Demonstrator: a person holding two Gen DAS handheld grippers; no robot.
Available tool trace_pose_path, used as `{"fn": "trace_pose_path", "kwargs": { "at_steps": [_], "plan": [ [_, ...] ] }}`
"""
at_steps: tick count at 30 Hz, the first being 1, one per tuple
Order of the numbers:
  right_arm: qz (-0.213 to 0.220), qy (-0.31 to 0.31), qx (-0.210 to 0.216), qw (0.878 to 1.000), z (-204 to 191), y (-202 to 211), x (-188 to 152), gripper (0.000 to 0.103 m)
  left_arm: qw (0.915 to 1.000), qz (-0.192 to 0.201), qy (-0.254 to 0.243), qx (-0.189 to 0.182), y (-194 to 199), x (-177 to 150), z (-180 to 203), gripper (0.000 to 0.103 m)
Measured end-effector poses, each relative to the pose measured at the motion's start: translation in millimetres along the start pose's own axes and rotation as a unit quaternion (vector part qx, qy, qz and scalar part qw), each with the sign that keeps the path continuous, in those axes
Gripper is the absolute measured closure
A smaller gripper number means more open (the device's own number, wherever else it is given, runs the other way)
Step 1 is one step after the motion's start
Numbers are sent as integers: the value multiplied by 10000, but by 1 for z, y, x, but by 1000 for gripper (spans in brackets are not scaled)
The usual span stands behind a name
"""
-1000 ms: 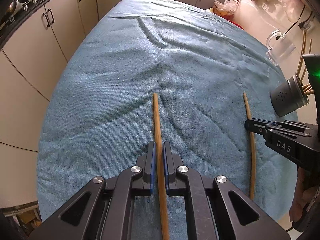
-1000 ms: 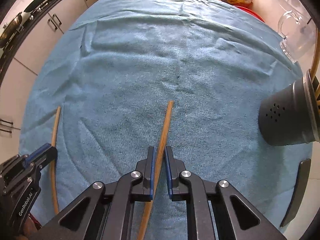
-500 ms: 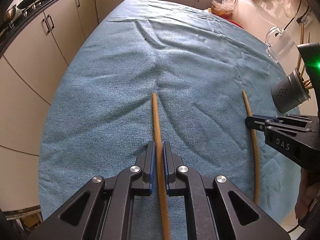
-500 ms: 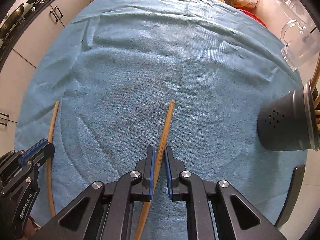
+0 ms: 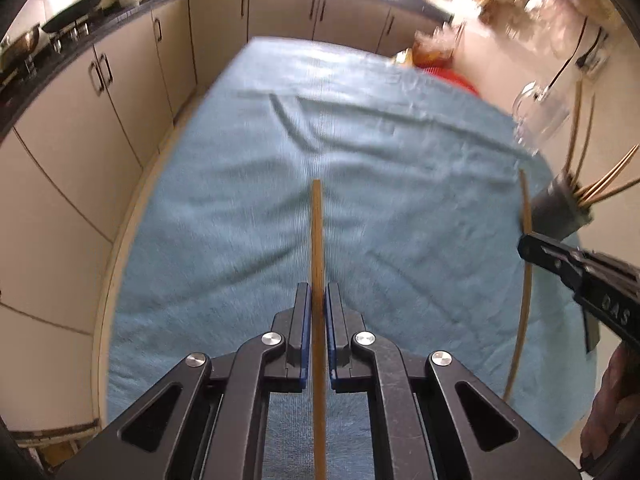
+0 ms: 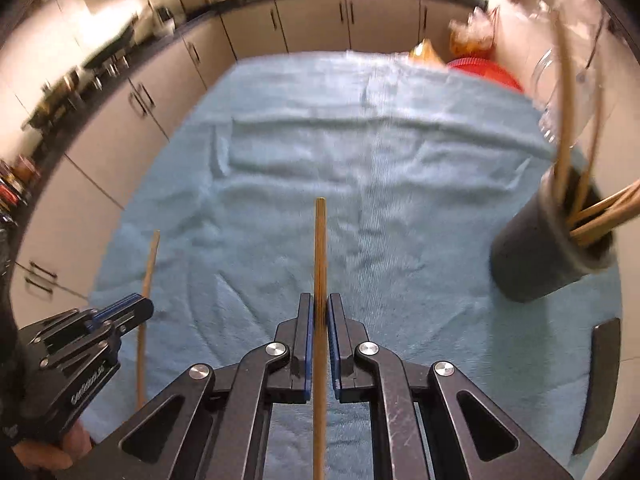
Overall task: Organize utensils
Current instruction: 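Lift both held chopsticks upright and carry them above the black cup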
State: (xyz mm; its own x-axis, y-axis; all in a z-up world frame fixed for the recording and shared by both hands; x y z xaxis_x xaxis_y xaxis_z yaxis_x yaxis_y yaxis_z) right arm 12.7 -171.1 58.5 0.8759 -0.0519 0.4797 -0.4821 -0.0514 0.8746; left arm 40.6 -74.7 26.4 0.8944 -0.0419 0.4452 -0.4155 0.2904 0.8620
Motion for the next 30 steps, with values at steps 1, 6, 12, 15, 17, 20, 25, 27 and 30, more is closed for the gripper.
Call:
{"fn": "trace_pose_path", "kwargs": {
  "at_steps": [1, 6, 12, 15, 17, 20, 25, 27, 30],
  "plan": [
    [168, -8, -28, 9999, 0, 12, 1, 96, 10000, 83, -2, -42, 7, 4, 1, 97],
    [717, -275, -104, 9970, 11, 56, 0, 96, 9982, 506, -66, -312, 45, 23, 10, 97],
    [1170, -435, -119, 9921, 18, 94, 3, 96, 9959, 793, -172, -388, 69, 30, 27, 97],
    [1273, -416, -49, 9910, 20, 101, 2, 96, 9958, 835, -114, -349, 75, 28, 31, 97],
    [1335, -375, 1, 9903, 24, 108, 3, 96, 9953, 898, -104, -339, 83, 28, 33, 97],
    [1518, -356, 50, 9878, 33, 119, 4, 96, 9946, 994, -94, -292, 90, 27, 40, 97],
    [1901, -308, 77, 9813, 50, 152, 4, 96, 9934, 1108, -80, -283, 103, 26, 56, 97],
    [2058, -313, 72, 9781, 58, 166, 1, 96, 9929, 1145, -128, -289, 107, 25, 65, 97],
    [2321, -372, 20, 9720, 75, 191, -4, 96, 9914, 1252, -199, -322, 115, 27, 80, 97]
  ]
}}
Point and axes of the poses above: each gripper's, at about its wrist camera, not at the fingertips, and y roughly against the way its jaws point, z to its right, x to its top, the point moved 5 cm from there along -y, roughly the way its jaws point, and after that the axes turned 11 degrees about y, right-handed, at the moved point
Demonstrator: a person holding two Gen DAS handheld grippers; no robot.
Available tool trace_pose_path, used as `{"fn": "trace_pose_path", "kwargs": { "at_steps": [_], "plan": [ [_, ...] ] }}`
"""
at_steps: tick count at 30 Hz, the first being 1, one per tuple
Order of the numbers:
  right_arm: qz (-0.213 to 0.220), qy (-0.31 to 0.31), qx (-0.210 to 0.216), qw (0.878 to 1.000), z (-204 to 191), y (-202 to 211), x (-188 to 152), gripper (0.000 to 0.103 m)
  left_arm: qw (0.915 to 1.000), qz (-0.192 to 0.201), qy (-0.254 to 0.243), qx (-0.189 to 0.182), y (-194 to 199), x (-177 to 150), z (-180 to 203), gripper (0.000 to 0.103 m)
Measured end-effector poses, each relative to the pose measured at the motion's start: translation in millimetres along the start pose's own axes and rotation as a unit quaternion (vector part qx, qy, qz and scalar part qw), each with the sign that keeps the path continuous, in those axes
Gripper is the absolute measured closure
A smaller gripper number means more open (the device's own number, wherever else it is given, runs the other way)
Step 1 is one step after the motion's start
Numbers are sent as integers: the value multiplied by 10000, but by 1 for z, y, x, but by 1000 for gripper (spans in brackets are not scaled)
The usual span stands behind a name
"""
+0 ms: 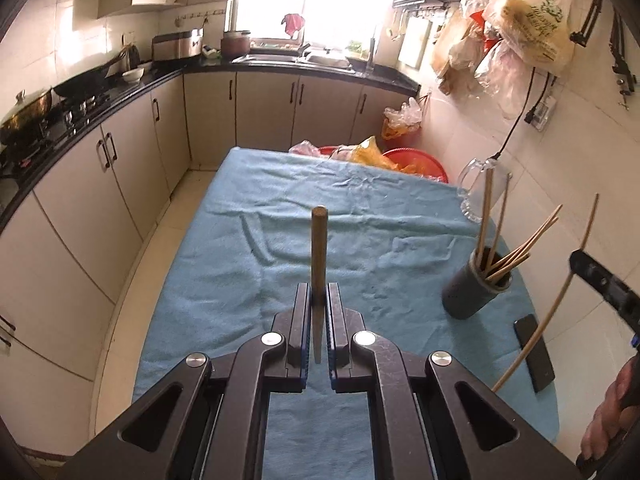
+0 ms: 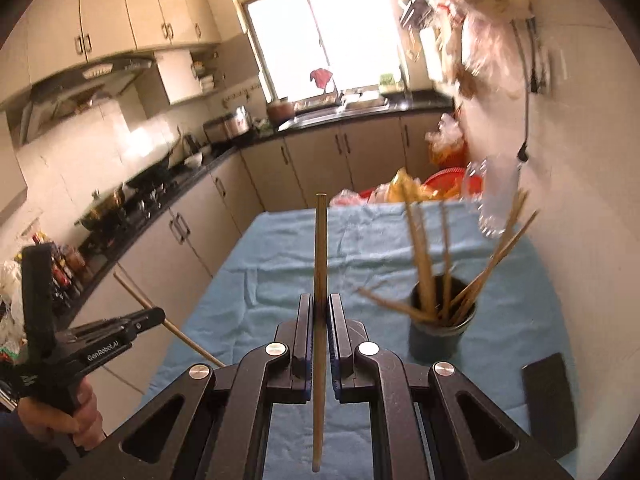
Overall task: Organize utensils
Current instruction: 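Lift both held chopsticks upright and carry them above the black cup, then lower both held chopsticks into the black cup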
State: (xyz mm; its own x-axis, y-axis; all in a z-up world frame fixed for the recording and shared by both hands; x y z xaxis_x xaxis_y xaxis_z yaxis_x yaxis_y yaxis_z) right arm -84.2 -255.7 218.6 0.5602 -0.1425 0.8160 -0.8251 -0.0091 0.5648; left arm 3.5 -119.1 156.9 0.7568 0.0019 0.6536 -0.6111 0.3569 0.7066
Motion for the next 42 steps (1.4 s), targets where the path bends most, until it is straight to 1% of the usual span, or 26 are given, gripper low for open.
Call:
{"fn": "trace_pose_path", "kwargs": {
  "at_steps": [7, 14, 17, 25, 33, 42],
  "plan": [
    [458, -182, -290, 9984, 43, 45, 17, 96, 9994, 145, -215, -207, 10, 12, 42, 97],
    [761, -341, -557, 9950, 80, 73, 27, 96, 9975, 370, -508, -317, 18, 30, 81, 97],
    [873, -351, -581, 9939, 88, 79, 32, 96, 9965, 446, -629, -313, 21, 35, 95, 97],
    [1098, -351, -601, 9915, 100, 83, 46, 96, 9940, 619, -848, -319, 28, 44, 118, 97],
    [1196, -297, -585, 9907, 99, 81, 55, 96, 9924, 722, -966, -259, 29, 48, 128, 97],
    [1231, -221, -581, 9904, 97, 77, 61, 96, 9917, 770, -1016, -178, 29, 51, 128, 97]
  ]
}}
Point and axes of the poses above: each gripper's, at about its wrist camera, not at the fingertips, and y roughly against the way its jaws point, z to its right, x to its top, the point moved 5 cm from there along -y, roughly the way its jaws point, and after that the axes turned 11 degrees about y, right-handed, at the moved point
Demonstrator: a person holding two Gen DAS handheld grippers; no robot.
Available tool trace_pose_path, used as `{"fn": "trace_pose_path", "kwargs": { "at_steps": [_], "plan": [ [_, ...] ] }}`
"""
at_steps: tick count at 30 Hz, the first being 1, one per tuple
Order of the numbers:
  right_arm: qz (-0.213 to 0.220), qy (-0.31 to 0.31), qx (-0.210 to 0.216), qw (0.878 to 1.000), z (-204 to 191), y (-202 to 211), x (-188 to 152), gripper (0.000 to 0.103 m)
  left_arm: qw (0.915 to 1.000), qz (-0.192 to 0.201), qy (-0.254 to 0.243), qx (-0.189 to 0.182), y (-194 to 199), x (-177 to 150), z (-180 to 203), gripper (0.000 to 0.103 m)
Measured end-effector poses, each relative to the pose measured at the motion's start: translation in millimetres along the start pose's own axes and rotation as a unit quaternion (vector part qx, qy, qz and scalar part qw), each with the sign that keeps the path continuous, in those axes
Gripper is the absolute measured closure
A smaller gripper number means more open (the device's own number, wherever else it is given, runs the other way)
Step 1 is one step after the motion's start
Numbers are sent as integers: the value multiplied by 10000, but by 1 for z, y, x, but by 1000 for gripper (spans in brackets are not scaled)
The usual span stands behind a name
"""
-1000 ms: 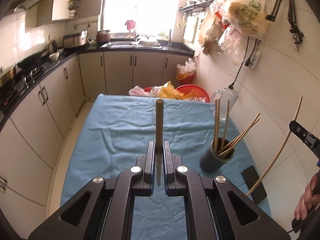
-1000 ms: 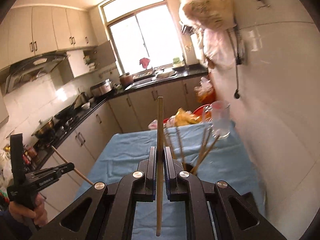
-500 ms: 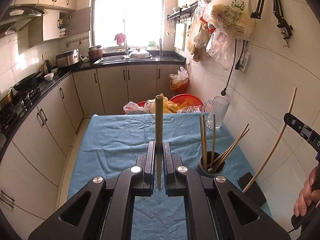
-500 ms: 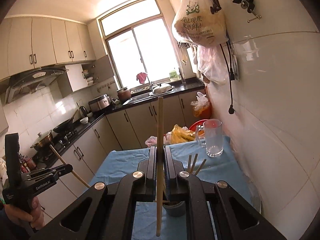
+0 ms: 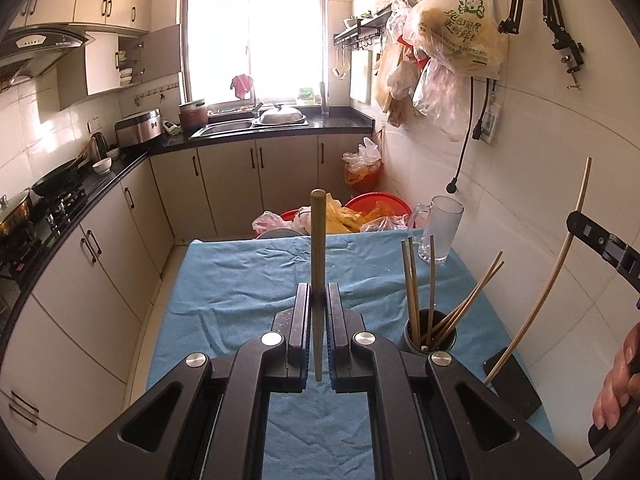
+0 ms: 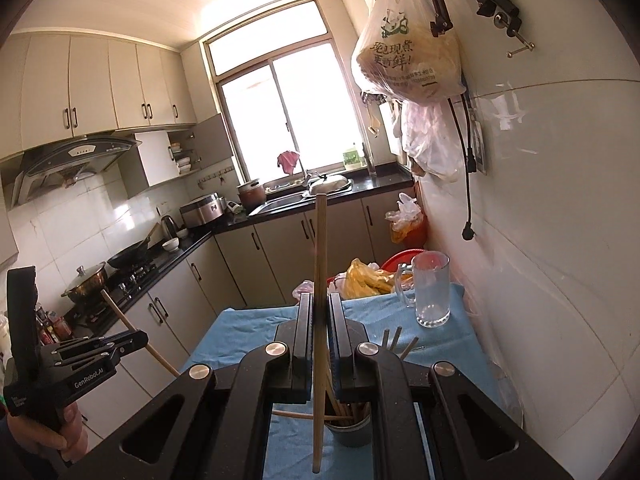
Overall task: Organize utensils
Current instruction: 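Lower both held chopsticks into the black cup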
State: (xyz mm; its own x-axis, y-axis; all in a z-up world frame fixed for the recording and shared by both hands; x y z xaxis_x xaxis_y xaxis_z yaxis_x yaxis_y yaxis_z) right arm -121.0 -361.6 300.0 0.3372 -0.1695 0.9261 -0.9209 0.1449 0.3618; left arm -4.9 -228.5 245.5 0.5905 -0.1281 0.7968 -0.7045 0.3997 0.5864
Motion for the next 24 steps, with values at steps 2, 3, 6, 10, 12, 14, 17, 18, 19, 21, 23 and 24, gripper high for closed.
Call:
{"fn": "trace_pose_path", "kwargs": {
  "at_steps": [2, 3, 6, 10, 12, 14, 17, 18, 19, 21, 23, 24],
  "plan": [
    [10, 31, -10, 10000, -2, 0, 0, 96, 10000, 13, -7, 15, 0, 1, -1, 97],
    [11, 40, -13, 10000, -3, -1, 1, 96, 10000, 20, -8, 22, 0, 2, -1, 97],
    [11, 49, 0, 10000, -4, -3, 2, 96, 10000, 30, -16, 31, 0, 3, -1, 97],
    [8, 81, 0, 10000, -5, -5, 3, 96, 10000, 24, -24, 29, -1, 3, 0, 97],
    [5, 86, -7, 10000, -6, -5, 3, 96, 10000, 26, -27, 24, -1, 4, 0, 97],
    [6, 83, -15, 10000, -6, -6, 4, 96, 10000, 26, -23, 4, -3, 7, 1, 97],
    [11, 93, -46, 9999, -5, -8, 5, 96, 9999, -21, 5, -142, -7, 14, 5, 97],
    [12, 90, -57, 9999, -4, -10, 5, 96, 9998, -36, 28, -199, -8, 17, 6, 97],
    [17, 106, -77, 9999, -4, -12, 6, 96, 9996, -57, 46, -261, -10, 20, 7, 97],
    [24, 126, -141, 9998, -2, -17, 7, 96, 9989, -99, 105, -449, -13, 26, 11, 97],
    [21, 82, -179, 9998, 1, -22, 8, 96, 9977, -143, 179, -637, -17, 31, 13, 97],
    [23, 69, -206, 9998, 3, -24, 8, 96, 9966, -212, 220, -764, -21, 33, 15, 97]
  ]
}}
Point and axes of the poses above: each gripper's, at about its wrist camera, not at the fingertips, and y roughly against the way its jaws point, z to its right, x to its top, the point moved 5 cm from there along -y, roughly the way its jaws point, and after that the axes turned 11 degrees about y, right-handed, at the moved point
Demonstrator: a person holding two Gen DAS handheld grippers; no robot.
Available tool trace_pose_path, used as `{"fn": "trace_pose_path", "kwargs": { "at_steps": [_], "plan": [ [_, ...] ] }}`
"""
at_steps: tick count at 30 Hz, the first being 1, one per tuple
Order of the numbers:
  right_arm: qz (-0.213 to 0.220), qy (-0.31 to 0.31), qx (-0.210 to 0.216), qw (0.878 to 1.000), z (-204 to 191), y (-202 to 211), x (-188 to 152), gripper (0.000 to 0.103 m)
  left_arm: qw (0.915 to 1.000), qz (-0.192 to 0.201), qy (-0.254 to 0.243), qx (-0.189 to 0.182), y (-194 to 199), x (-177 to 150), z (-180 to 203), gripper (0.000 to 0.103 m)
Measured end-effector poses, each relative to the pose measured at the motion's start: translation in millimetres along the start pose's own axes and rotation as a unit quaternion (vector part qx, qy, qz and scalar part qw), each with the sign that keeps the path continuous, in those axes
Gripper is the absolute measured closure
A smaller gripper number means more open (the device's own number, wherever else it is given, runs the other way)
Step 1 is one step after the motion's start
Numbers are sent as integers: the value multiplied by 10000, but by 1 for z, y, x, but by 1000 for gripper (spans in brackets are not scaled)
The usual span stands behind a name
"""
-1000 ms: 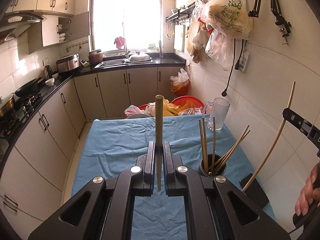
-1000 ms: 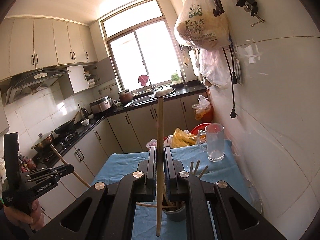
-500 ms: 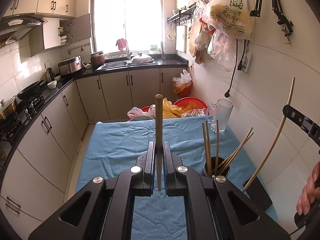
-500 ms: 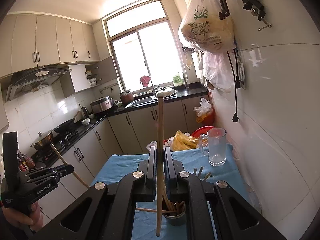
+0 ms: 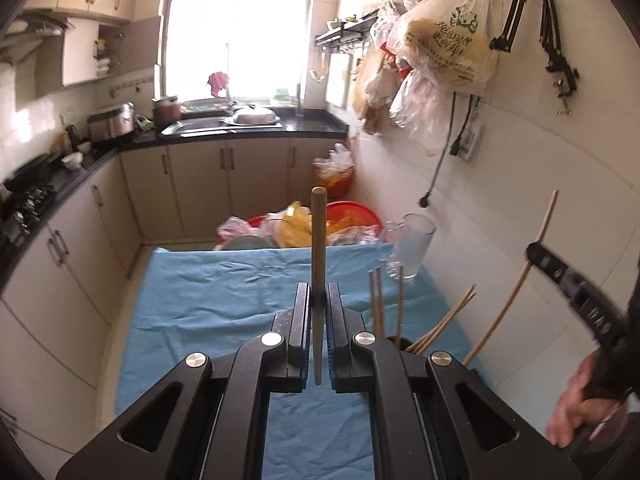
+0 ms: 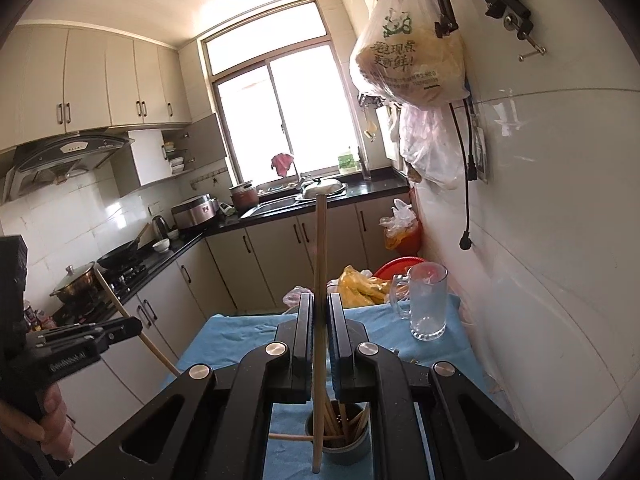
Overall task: Organize utensils
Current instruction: 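Lower both held chopsticks into the black cup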
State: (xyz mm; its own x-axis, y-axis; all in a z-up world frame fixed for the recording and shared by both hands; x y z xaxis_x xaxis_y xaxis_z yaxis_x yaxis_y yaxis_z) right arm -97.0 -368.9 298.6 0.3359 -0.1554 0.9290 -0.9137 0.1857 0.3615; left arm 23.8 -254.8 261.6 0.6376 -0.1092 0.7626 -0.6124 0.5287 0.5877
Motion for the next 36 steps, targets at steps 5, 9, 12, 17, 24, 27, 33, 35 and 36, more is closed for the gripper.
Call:
{"fn": "trace_pose_path", "kwargs": {
  "at_steps": [5, 9, 12, 17, 24, 27, 33, 35, 36],
  "plan": [
    [-34, -84, -106, 9999, 4, -12, -4, 96, 9986, -183, 283, -418, -21, 5, 2, 97],
    [-11, 10, -207, 9998, 2, -21, -2, 96, 9966, -260, 439, -648, -34, 7, 6, 97],
    [-38, 65, -274, 9996, 1, -31, -3, 96, 9949, -300, 500, -826, -42, 8, 10, 97],
    [-157, 152, -340, 9992, 0, -50, -11, 96, 9928, -430, 540, -978, -59, 4, 14, 97],
    [-348, 294, -371, 9983, -2, -71, -22, 96, 9906, -598, 481, -1130, -78, -6, 19, 97],
    [-404, 355, -369, 9979, -3, -77, -26, 96, 9906, -652, 423, -1126, -83, -11, 20, 97],
    [-481, 446, -359, 9972, -5, -87, -31, 96, 9906, -728, 395, -1090, -90, -17, 17, 97],
    [-513, 459, -345, 9970, -5, -90, -34, 96, 9907, -744, 377, -1074, -91, -18, 17, 97],
    [-521, 482, -353, 9969, -5, -91, -35, 96, 9908, -747, 358, -1071, -92, -19, 17, 97]
  ]
}}
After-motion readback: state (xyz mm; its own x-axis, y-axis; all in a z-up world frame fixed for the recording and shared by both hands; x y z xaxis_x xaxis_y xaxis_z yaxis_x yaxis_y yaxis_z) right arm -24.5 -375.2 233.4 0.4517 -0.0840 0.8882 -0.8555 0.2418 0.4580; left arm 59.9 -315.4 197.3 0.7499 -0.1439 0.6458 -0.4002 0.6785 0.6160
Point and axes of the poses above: each gripper's, at about its wrist camera, not at the fingertips, and y roughly against the way its jaws point, z to its right, x to its top, the point moved 5 cm from there along -y, roughly the way its jaws point, and after that the axes turned 11 degrees about y, right-handed, at the moved point
